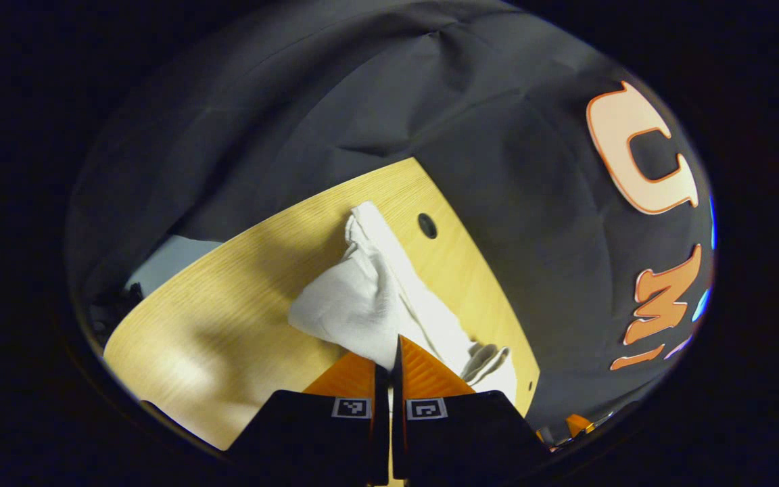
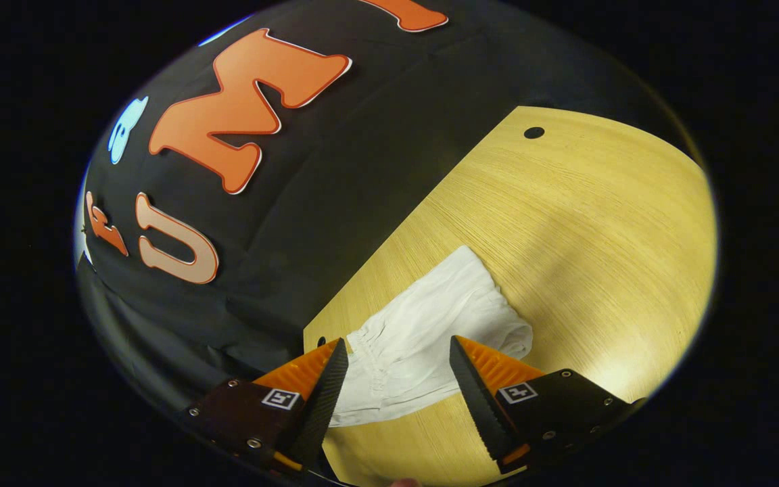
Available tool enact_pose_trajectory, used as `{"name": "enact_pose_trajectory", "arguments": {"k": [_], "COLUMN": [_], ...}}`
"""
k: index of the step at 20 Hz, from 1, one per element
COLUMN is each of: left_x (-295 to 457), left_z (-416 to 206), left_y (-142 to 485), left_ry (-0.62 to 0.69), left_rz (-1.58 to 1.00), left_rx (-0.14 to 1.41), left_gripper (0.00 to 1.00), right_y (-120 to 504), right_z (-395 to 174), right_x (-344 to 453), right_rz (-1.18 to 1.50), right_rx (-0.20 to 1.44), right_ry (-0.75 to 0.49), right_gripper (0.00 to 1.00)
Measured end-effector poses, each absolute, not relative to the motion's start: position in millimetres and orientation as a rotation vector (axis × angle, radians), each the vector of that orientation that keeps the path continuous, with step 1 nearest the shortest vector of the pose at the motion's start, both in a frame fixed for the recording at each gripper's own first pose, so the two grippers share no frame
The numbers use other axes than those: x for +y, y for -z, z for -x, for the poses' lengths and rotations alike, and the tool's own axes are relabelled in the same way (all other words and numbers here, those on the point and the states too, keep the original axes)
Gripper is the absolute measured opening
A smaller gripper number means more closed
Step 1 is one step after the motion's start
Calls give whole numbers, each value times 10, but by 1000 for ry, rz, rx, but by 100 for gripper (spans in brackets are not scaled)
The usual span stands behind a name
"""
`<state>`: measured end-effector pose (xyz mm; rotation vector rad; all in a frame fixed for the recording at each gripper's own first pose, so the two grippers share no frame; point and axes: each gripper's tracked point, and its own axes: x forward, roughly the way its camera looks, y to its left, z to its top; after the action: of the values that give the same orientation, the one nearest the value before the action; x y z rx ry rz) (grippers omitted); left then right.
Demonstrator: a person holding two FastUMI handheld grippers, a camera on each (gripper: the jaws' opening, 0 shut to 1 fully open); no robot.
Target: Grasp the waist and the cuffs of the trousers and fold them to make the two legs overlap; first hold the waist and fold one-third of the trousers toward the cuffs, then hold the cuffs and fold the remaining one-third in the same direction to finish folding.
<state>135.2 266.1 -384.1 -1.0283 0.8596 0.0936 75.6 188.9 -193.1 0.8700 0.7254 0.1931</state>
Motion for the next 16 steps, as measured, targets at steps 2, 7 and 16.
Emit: {"name": "enact_pose_trajectory", "arguments": {"k": [2, 7, 16], "left_x": [2577, 2248, 1463], "left_z": [-1383, -1493, -1774], "left_y": [3630, 3127, 2606], "left_ry": [-71, -12, 84], "left_rz": [1009, 954, 805], "left_rx": [829, 776, 718], "left_gripper": [4, 7, 5], "right_y": [1960, 2015, 2062], "right_z": [-751, -736, -618], "right_x": [1806, 1598, 1189], "right_rz": [-843, -791, -681], "right_rx": [732, 741, 756], "right_ry": [-199, -212, -215], "right_gripper": [95, 97, 97]}}
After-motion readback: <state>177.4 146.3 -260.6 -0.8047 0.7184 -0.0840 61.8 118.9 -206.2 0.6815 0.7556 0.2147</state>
